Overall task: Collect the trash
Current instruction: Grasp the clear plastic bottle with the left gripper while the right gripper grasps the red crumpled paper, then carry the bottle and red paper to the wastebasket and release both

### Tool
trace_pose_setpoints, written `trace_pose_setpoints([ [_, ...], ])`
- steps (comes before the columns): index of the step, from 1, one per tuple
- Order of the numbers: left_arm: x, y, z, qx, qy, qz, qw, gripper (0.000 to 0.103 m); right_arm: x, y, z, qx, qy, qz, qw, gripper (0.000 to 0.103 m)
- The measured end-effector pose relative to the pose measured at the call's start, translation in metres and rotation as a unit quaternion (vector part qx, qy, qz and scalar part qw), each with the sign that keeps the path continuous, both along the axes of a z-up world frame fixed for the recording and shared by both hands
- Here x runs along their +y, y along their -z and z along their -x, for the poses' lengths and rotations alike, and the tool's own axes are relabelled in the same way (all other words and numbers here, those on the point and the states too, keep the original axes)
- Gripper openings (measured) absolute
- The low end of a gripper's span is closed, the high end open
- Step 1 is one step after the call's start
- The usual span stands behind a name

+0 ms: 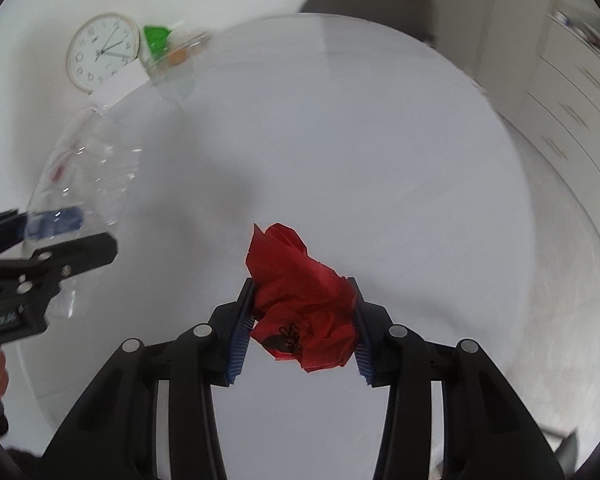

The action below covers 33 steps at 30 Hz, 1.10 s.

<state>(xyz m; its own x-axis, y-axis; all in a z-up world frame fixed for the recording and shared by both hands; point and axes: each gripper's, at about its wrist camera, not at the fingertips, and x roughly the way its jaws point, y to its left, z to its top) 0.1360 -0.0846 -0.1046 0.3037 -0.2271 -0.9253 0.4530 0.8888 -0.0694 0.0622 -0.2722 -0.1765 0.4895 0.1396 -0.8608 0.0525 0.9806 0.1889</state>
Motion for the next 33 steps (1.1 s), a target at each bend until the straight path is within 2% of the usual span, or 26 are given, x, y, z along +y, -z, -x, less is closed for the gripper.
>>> trace_pose_setpoints([
  [3,-0.028,0.001,0.044,0.017,0.069,0.014,0.9974,0.062,-0.026,0.011,0.073,0.027,0.053,-0.003,0.998,0.044],
  [6,-0.055,0.006,0.084,0.039,0.128,0.025,0.9906,0.062,-0.043,0.032,0.132,0.061,0.098,-0.006,0.993,0.044],
  [8,-0.073,0.012,0.109,0.051,0.166,0.023,0.9845,0.062,-0.052,0.053,0.174,0.088,0.129,-0.008,0.988,0.044],
  [12,-0.104,0.025,0.145,0.068,0.231,0.011,0.9706,0.062,-0.061,0.096,0.227,0.131,0.168,-0.018,0.977,0.045],
  [15,-0.128,0.035,0.171,0.077,0.278,-0.003,0.9575,0.062,-0.067,0.133,0.252,0.164,0.187,-0.031,0.968,0.054],
  [17,-0.143,0.044,0.185,0.086,0.307,-0.015,0.9477,0.062,-0.072,0.153,0.264,0.190,0.205,-0.037,0.959,0.076],
  [19,-0.157,0.052,0.201,0.090,0.336,-0.027,0.9373,0.062,-0.082,0.156,0.275,0.200,0.226,-0.035,0.953,0.083],
  [22,-0.177,0.058,0.229,0.091,0.381,-0.039,0.9192,0.062,-0.102,0.145,0.302,0.186,0.273,-0.032,0.943,0.097],
  [27,-0.205,0.073,0.263,0.117,0.439,-0.055,0.8893,0.063,-0.129,0.127,0.345,0.177,0.342,-0.025,0.922,0.098],
  [28,-0.211,0.077,0.269,0.121,0.452,-0.060,0.8815,0.072,-0.133,0.127,0.349,0.176,0.349,-0.026,0.920,0.098],
  [29,-0.216,0.079,0.276,0.122,0.463,-0.067,0.8754,0.086,-0.139,0.124,0.356,0.173,0.359,-0.028,0.917,0.098],
  [33,-0.224,0.078,0.298,0.106,0.497,-0.075,0.8582,0.094,-0.152,0.123,0.376,0.167,0.379,-0.033,0.910,0.098],
])
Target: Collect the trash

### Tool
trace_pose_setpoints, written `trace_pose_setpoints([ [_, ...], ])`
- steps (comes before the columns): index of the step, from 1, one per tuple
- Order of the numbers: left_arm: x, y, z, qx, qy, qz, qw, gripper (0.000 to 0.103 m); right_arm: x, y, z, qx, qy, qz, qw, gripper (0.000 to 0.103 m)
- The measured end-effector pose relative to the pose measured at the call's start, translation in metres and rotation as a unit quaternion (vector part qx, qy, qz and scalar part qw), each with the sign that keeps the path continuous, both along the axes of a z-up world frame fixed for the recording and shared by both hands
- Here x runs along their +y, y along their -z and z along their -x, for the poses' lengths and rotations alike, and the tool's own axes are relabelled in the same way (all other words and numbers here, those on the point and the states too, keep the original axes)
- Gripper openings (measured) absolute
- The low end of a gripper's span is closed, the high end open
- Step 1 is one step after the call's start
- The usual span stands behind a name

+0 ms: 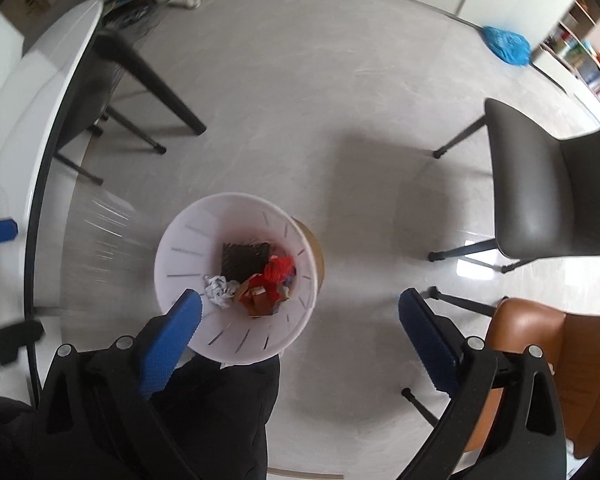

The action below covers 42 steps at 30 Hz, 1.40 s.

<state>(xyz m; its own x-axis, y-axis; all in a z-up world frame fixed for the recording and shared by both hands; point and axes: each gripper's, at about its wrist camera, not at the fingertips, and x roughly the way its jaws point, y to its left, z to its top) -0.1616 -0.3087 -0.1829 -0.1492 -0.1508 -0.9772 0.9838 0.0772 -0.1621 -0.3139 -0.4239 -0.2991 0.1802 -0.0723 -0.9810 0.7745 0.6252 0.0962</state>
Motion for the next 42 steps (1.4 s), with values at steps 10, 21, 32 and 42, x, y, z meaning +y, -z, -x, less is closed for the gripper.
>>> trace_pose_setpoints([
  [10,0.019,-0.040,-0.035,-0.075,-0.100,0.052,0.9908,0.094,0.009,-0.041,-0.046,-0.044,-0.063,0.027,0.997,0.098],
  [21,0.129,-0.127,-0.140,-0.139,-0.343,0.124,0.9207,0.095,0.086,-0.127,-0.172,-0.148,-0.235,0.072,0.958,0.101],
  [32,0.274,-0.227,-0.184,-0.276,-0.534,0.172,0.7803,0.095,0.189,-0.243,-0.263,-0.278,-0.366,0.116,0.881,0.101],
  [42,0.352,-0.268,-0.174,-0.319,-0.647,0.169,0.6719,0.095,0.249,-0.318,-0.287,-0.360,-0.428,0.120,0.820,0.101],
])
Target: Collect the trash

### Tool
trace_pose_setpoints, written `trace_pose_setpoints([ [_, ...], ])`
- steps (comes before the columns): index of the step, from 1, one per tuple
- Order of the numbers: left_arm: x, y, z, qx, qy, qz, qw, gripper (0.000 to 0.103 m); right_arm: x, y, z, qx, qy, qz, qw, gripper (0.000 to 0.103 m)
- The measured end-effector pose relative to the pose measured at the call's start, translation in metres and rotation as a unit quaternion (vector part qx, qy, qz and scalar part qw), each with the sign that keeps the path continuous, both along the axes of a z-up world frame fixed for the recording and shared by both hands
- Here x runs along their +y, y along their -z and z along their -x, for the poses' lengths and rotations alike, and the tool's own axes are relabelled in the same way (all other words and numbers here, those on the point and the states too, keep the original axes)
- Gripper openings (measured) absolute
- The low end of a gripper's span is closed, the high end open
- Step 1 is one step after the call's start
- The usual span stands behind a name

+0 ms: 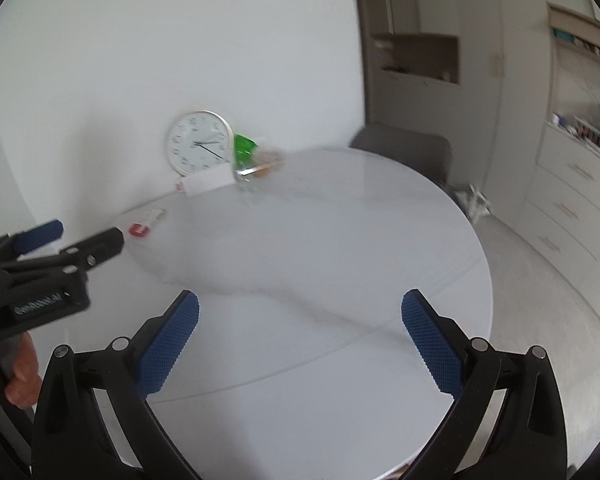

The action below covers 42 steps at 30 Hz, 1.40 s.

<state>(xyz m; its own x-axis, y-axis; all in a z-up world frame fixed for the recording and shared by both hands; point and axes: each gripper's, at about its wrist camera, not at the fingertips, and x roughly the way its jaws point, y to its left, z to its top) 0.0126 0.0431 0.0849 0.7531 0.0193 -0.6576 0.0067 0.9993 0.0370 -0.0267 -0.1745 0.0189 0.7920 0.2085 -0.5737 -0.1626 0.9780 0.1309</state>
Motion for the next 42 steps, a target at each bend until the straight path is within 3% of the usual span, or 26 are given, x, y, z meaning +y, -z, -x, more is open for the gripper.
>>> trace_pose_setpoints([
  [6,0.013,0.002,0.010,0.007,-0.015,0.005,0.9998,0.095,0.015,-0.002,0.002,0.000,-0.023,0.007,1.000,0.101],
  [42,0.012,0.009,0.007,0.022,-0.002,0.009,0.9997,0.095,0.022,-0.001,0.015,0.012,-0.027,0.024,0.999,0.101],
])
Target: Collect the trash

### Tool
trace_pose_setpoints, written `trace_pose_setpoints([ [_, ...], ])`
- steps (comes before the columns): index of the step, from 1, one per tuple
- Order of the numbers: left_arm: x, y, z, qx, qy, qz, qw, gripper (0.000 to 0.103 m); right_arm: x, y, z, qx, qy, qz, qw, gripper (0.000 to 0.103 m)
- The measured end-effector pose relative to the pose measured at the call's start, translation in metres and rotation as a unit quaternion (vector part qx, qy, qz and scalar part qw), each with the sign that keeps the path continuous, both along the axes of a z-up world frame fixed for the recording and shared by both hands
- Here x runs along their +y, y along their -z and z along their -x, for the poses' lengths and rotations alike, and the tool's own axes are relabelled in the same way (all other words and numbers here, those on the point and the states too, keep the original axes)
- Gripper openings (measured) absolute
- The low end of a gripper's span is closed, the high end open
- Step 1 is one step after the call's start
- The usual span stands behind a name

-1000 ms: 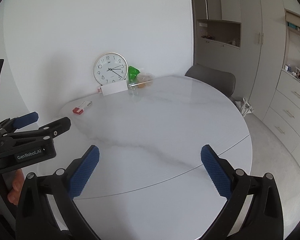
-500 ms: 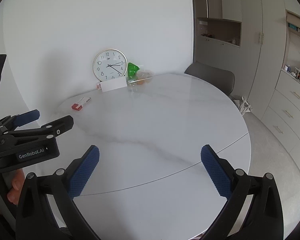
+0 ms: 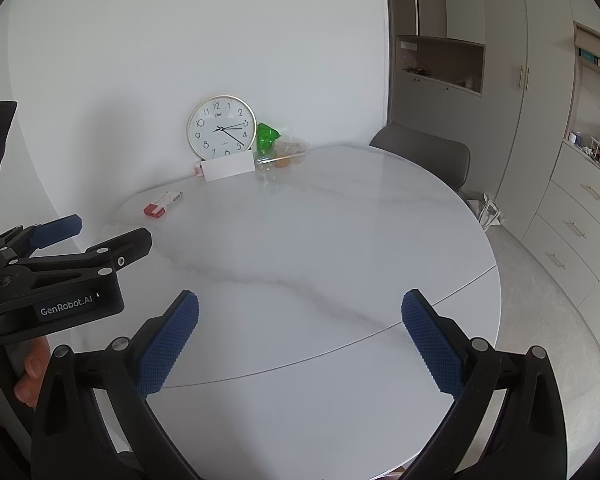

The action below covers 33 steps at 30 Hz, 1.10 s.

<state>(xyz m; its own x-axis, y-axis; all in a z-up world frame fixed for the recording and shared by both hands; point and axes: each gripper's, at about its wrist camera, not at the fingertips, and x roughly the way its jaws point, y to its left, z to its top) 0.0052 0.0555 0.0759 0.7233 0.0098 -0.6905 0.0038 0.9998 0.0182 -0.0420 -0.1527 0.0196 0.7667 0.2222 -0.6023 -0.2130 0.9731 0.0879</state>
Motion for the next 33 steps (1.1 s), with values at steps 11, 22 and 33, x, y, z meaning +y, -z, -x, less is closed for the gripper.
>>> trace_pose_setpoints([
  [11,-0.0003,0.0003,0.0006,0.002,0.001,0.001,1.0000,0.095,-0.0003,0.0004,0.0007,0.001,0.000,0.001,1.000,0.101],
  [22,-0.0007,0.0010,-0.0002,0.003,0.003,0.000,1.0000,0.095,-0.0006,0.0017,0.0025,0.003,0.000,0.001,1.000,0.101],
  [33,0.0004,0.0029,-0.0012,0.004,0.001,0.002,1.0000,0.095,0.0010,0.0033,0.0054,0.007,-0.002,0.004,1.000,0.101],
])
